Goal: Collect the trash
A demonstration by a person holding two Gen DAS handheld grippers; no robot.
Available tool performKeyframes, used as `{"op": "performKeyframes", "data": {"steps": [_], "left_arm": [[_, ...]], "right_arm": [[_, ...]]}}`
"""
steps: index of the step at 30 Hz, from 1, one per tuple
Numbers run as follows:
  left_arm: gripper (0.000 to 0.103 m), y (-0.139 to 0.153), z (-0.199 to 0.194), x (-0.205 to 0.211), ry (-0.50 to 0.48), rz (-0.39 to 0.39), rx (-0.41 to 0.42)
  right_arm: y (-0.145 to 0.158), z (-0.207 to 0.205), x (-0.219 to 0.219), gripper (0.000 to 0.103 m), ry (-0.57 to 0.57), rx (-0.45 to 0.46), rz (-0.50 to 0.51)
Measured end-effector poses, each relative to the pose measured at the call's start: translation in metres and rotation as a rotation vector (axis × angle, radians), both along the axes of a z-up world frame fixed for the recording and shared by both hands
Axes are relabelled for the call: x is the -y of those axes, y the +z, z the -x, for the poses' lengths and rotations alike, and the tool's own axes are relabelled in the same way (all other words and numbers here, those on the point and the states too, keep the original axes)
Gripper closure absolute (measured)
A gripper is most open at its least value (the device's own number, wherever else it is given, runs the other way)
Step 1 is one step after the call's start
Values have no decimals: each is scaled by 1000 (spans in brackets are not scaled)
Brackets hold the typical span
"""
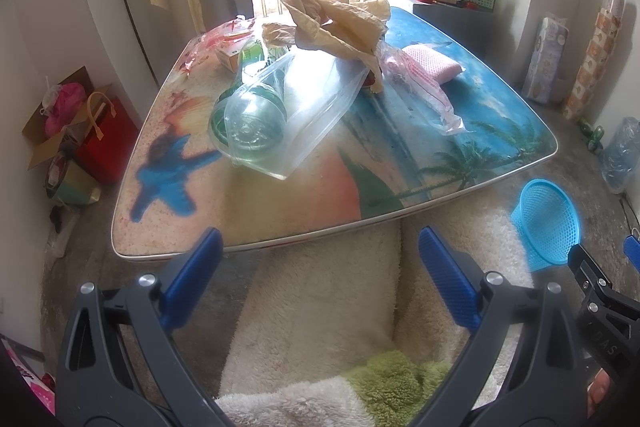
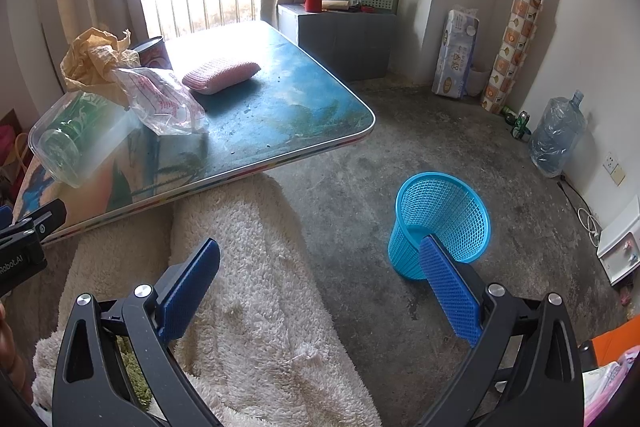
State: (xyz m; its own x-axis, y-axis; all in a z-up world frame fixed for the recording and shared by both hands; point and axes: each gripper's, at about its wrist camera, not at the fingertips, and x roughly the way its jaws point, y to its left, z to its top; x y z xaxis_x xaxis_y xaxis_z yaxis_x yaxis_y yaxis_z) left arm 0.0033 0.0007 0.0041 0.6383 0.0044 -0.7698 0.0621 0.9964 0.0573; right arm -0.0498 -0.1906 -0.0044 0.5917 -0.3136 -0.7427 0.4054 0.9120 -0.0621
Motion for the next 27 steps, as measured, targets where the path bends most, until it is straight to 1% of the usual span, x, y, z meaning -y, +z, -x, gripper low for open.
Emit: {"op": "performKeyframes", "data": {"steps": [27], "left_arm": [[9,1,1,-4,1,-2,0]], "right_arm": [[-2,-1,0,6,2,-1,-4]]}}
